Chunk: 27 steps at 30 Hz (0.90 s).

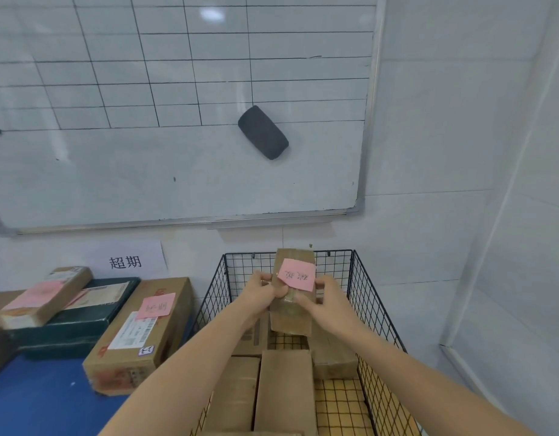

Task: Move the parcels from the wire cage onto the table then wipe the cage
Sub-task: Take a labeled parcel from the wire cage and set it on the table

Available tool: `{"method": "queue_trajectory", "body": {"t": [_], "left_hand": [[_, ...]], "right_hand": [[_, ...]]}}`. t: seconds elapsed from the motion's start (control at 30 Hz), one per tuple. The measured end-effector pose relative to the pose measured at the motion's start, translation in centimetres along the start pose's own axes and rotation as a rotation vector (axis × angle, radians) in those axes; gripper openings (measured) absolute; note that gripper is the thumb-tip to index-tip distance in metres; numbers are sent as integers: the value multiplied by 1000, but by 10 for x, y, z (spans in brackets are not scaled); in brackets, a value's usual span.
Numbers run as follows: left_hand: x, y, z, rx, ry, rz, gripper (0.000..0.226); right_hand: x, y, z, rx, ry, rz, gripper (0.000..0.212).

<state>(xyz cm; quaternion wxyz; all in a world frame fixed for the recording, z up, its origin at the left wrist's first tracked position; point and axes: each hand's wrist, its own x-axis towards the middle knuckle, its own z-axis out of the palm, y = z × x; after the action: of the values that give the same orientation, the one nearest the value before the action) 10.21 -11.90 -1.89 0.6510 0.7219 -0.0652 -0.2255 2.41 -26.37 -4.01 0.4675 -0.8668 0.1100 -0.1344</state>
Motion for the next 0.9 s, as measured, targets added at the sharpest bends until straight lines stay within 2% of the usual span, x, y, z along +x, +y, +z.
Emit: {"method": "queue_trajectory", "body": {"t": [0.1,0.23,0.3,0.43,0.63,0.7,0.77,0.83,0.9], "left_hand": [[1,-2,0,12,2,23,40],[-1,-1,3,69,-49,11,46],[-1,0,5,36,-69,17,57],[0,-1,1,78,-45,67,65],[-4,4,-22,200,-187,14,59],[-4,6,-27,233,-204,13,62],[-3,8,-28,265,-130,16,60],[1,6,-30,303,52,11,59],[4,4,-32,359,207,-10,54]], "right_hand": [[4,3,1,12,5,7,52],[6,3,4,23,28,-28,81],[6,1,5,42,50,-47,87],[5,2,3,0,19,-65,92],[15,2,-16,-121,20,-24,101],[15,4,-17,-156,-24,-2,93],[12,7,-14,-162,-39,34,91],[12,12,-10,-132,-12,52,99],[8,9,-7,-128,6,38,92]]}}
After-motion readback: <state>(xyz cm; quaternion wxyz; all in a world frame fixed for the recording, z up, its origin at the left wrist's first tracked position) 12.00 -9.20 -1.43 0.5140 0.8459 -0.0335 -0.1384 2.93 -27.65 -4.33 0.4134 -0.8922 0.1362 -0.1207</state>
